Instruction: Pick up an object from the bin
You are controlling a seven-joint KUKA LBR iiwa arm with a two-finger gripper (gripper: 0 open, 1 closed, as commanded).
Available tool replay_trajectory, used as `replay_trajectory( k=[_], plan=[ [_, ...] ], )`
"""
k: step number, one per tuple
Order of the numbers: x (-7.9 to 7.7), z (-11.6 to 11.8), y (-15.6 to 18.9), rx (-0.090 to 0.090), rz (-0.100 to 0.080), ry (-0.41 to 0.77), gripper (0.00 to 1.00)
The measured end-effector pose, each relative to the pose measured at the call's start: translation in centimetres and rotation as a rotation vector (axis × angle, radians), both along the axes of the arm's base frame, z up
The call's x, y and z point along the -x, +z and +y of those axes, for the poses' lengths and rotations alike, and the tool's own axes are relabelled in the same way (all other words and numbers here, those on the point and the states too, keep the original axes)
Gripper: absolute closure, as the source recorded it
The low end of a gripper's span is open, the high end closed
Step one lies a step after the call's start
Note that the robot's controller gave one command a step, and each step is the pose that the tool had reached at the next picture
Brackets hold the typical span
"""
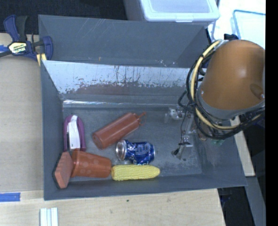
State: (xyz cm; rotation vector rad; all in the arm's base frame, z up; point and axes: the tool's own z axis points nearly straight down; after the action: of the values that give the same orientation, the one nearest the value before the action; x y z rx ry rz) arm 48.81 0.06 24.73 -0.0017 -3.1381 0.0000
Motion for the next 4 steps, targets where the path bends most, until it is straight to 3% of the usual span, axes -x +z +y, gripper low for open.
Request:
replay_trajectory(
  k=[1,2,3,4],
  plan=[
    [-0.1,0.0,0.3,0.0,-0.007,0.0,0.0],
    [-0.9,6.9,-11.1,0.0,-0.011,0.194,0.0],
    [0.2,10.9,-8.6,0.0,-0.018,0.125,0.0],
    [-0.7,8.5,-12.6,0.0,-0.007,0.108,0.0]
  ],
)
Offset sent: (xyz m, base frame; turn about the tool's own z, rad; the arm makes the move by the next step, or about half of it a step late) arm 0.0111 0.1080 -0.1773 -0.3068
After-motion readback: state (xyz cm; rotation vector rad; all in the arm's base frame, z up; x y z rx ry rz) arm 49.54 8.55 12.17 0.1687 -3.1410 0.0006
